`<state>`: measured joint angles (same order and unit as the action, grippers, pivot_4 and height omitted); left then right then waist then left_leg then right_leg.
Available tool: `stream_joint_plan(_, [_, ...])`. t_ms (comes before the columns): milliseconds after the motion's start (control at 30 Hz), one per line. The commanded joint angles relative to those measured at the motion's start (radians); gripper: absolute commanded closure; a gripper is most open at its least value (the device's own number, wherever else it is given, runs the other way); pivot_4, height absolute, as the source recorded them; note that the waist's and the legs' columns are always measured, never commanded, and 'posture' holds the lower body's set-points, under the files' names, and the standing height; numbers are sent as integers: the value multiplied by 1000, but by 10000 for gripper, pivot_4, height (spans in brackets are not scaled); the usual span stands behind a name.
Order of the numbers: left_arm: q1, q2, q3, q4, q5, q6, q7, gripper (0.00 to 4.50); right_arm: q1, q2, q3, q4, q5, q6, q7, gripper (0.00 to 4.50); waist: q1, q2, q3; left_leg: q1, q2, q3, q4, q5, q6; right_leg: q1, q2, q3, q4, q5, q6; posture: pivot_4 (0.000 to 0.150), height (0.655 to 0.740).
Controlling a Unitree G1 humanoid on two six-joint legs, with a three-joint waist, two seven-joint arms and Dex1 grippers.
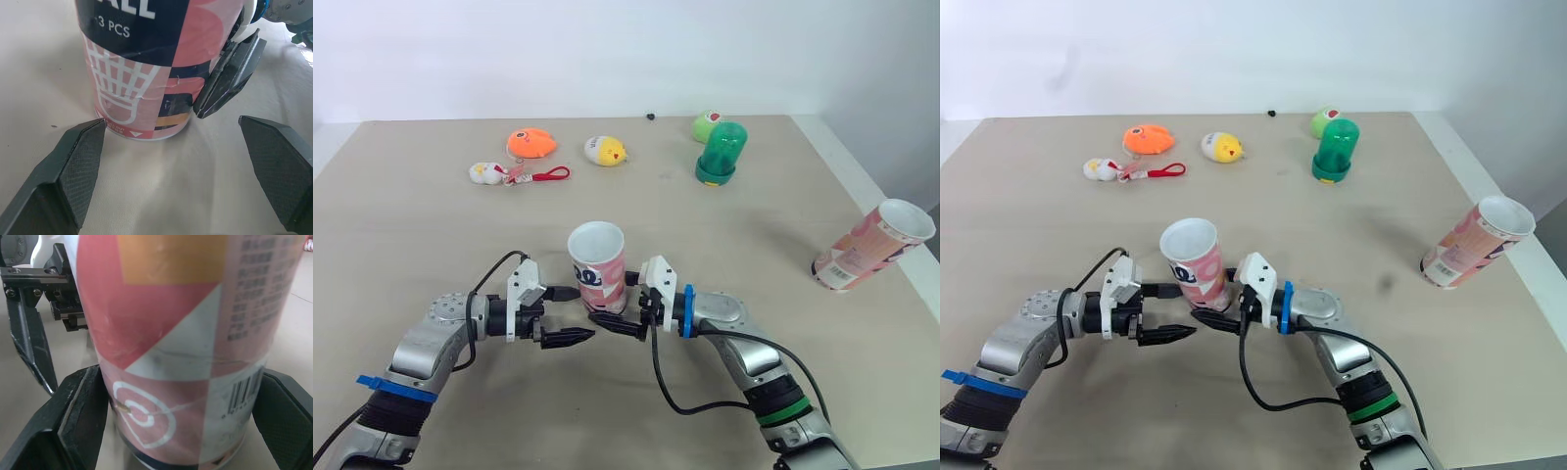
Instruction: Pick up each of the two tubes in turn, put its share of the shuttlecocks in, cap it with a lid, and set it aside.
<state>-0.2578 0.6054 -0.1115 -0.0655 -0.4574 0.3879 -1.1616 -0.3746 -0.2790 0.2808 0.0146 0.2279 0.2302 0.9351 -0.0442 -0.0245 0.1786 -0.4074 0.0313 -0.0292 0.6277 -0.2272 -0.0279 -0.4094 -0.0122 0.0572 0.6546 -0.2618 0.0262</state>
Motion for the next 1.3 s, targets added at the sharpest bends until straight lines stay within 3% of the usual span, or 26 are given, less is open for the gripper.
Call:
stream_joint_plan(33, [7, 17, 18, -6, 9, -18, -3, 0, -13, 4, 5, -15, 1, -18, 4, 5134, 0, 0, 0, 0, 0, 0, 0, 0, 0, 0, 0, 0, 0, 0, 0, 1500, 7400])
stream_joint_plan(100, [8, 30, 38, -4, 10, -23, -1, 0, -7, -4, 2, -24, 4, -16, 10, 9457, 0, 0, 0, 0, 0, 0, 2, 0, 0, 0, 0, 0, 2, 0, 0, 1500, 7400])
stream_joint_plan(333, [-61, 52, 163, -45, -52, -7, 51, 0, 60, -28, -128, -147, 72, 12, -73, 9457, 6, -2, 2, 0, 0, 0, 7, 0, 0, 0, 0, 0, 9, 0, 1, 1500, 7400])
stream_joint_plan(567, [-144, -44, 129, -96, -19, -42, 159, 0, 64, 41, -450, -85, 43, -19, -504, 9457, 18, -3, 2, 0, -3, 0, 9, 3, -5, 1, -4, 1, 9, -1, 9, 1500, 7400])
stream_joint_plan(667, [-157, -106, 102, -74, -5, -69, 188, 0, 54, 33, -551, -25, 3, -27, -663, 9457, 20, -3, 2, 0, -5, 2, 9, 4, -7, 1, -5, 3, 9, 3, 5, 1500, 7400])
stream_joint_plan(1033, [-176, -159, 64, -22, 19, -87, 187, 0, 92, 42, -582, 66, 1, 63, -785, 9457, 9, -3, 2, 2, -4, 3, 8, 5, -7, 1, -3, 5, 10, 5, 3, 1500, 7400])
stream_joint_plan(1067, [-173, -158, 64, -24, 19, -84, 188, 0, 105, 44, -579, 56, 2, 74, -788, 2272, 9, -3, 1, 2, -4, 3, 9, 5, -7, 1, -3, 5, 10, 5, 4, 1500, 7400])
stream_joint_plan(1100, [-168, -157, 64, -25, 19, -82, 189, 0, 119, 45, -577, 42, 4, 81, -788, 385, 10, -3, 1, 2, -4, 3, 9, 5, -7, 2, -3, 5, 10, 5, 4, 1500, 7400])
stream_joint_plan(1300, [-134, -139, 79, -29, 29, -69, 209, 0, 214, 50, -569, -110, 52, 109, -759, 385, 12, -3, 1, 2, -4, 3, 9, 5, -7, 2, -3, 5, 10, 5, 5, 1500, 7400])
